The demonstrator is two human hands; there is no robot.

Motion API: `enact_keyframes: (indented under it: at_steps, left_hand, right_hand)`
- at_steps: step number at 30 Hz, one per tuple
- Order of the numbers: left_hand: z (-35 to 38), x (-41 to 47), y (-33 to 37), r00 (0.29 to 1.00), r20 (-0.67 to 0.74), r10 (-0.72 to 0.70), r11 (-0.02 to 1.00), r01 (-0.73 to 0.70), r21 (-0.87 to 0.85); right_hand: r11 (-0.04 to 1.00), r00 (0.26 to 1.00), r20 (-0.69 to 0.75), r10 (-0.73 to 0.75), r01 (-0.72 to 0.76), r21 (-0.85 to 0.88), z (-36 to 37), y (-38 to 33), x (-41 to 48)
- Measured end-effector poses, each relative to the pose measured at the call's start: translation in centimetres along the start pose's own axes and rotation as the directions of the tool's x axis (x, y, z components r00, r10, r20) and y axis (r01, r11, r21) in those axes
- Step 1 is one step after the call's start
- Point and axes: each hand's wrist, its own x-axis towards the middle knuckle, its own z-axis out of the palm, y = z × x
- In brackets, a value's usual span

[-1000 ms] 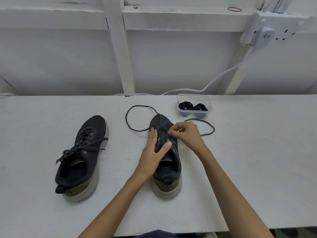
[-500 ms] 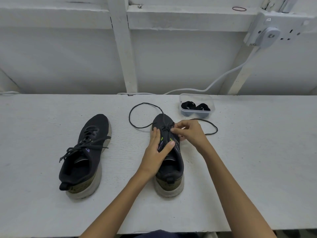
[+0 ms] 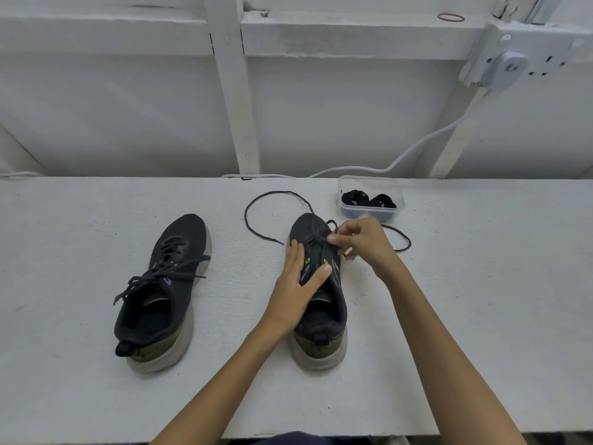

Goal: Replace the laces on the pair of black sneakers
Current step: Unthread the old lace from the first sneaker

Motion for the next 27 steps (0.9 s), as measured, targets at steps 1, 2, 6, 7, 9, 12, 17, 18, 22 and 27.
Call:
enact_keyframes:
  at_steps: [1,2,6,7,9,12,17,18,22,27]
  left_hand:
    - [0.0,0.0,0.0,1.0,-0.001,-0.004,1.0,0.004,0.0]
    - [0.0,0.0,0.1,1.0,-0.003,-0.008,1.0,0.008,-0.003]
    - [0.1,0.0,0.1,1.0,-0.011,-0.007,1.0,0.007,-0.007]
    - [0.1,0.0,0.1,1.0,-0.016,-0.005,1.0,0.005,-0.005]
    - [0.2,0.0,0.0,1.0,-0.02,-0.004,1.0,0.004,0.001]
    - [0.2,-0.1,0.0,1.0,-0.015,-0.006,1.0,0.006,0.001]
    - [0.2,0.0,-0.1,1.0,-0.017,-0.006,1.0,0.006,-0.004]
    - [0.2,0.0,-0.1,1.0,-0.022,-0.006,1.0,0.006,-0.001]
    - [0.3,0.0,0.0,1.0,-0.027,-0.009,1.0,0.009,0.007]
    - [0.2,-0.1,-0.1,1.0,-0.026,-0.011,1.0,0.011,-0.007]
  right_hand:
    - [0.998,0.999,-0.034,-0.001,0.003,0.059,-0.2,-0.3,0.1]
    - [0.991,0.998,-0.062,0.007,0.001,0.131,-0.4,-0.5,0.1]
    - [0.99,0.998,0.013,0.066,-0.067,0.123,-0.8,-0.3,-0.2]
    - [0.996,0.995,0.066,0.077,-0.08,0.045,-0.6,-0.1,-0.3]
    - [0.997,0.992,0.103,0.066,-0.061,-0.047,-0.2,0.1,-0.4]
    - [0.998,0.999,-0.038,-0.004,0.006,0.055,-0.4,-0.6,0.0]
    - [0.967,0.996,-0.061,0.061,-0.044,0.253,-1.4,-1.2,0.3]
    - [0.983,0.996,0.013,0.087,-0.088,0.162,-1.2,-0.9,0.1]
    - [0.996,0.993,0.087,0.085,-0.085,-0.006,0.0,0.1,-0.3]
    - [0.944,0.984,-0.176,0.03,0.03,0.328,-1.3,-1.0,0.4]
